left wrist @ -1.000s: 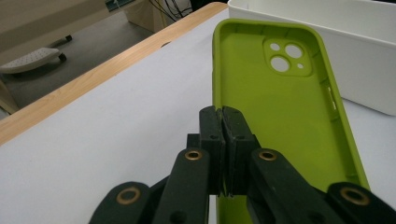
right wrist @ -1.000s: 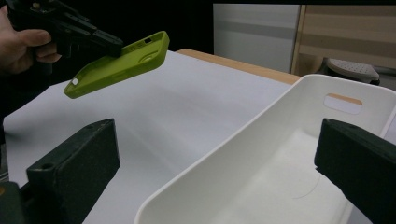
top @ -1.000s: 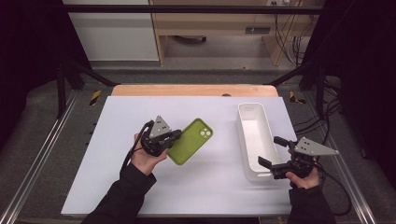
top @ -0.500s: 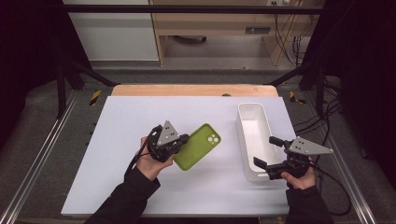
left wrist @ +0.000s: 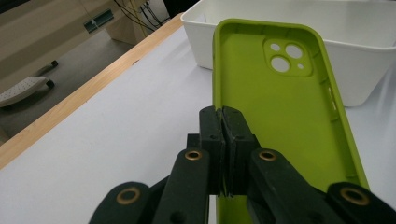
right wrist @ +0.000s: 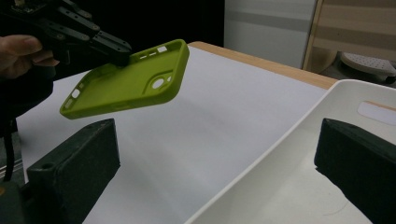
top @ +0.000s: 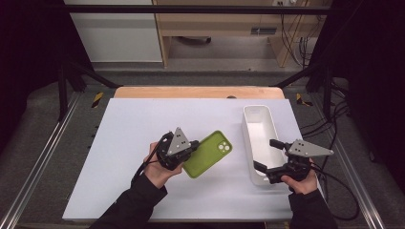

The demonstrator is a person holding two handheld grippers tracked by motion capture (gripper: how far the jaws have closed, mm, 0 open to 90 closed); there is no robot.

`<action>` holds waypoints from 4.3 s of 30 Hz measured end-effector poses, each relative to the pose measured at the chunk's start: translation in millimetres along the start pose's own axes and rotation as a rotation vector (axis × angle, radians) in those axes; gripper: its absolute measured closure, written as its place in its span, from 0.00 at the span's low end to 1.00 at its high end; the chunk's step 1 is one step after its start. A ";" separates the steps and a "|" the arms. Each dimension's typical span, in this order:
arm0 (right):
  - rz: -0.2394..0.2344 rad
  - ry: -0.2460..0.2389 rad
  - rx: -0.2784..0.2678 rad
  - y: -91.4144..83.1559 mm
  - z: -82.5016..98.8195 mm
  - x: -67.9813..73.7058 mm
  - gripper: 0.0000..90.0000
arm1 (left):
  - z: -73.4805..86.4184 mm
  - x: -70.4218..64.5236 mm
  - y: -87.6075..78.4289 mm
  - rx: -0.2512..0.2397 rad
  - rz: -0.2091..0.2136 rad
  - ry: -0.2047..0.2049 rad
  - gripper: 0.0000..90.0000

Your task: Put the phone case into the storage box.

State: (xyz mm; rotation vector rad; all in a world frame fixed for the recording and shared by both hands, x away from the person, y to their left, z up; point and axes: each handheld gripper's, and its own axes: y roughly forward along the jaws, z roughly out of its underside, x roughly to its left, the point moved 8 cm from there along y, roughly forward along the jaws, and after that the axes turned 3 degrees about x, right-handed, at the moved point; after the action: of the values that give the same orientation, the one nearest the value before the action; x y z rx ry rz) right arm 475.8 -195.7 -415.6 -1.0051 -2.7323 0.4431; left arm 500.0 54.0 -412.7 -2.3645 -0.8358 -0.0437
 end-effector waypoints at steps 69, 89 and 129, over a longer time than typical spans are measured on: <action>-0.065 -0.020 0.179 85.8 -31.1 42.7 0.05 | 11.9 -17.9 -12.8 -0.019 -0.042 0.158 0.98; -0.154 0.032 0.257 96.7 -27.2 46.7 0.31 | 9.7 -24.7 -13.8 -0.025 -0.043 0.189 0.98; -0.270 0.136 0.344 86.3 -25.4 46.1 0.86 | 17.3 -28.4 -9.1 0.007 -0.051 0.257 0.98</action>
State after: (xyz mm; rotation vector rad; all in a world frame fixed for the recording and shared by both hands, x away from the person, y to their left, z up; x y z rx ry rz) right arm 500.0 -97.7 -417.7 -0.5496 -2.5033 0.7327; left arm 469.1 53.6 -428.1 -2.2694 -0.7679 -0.3564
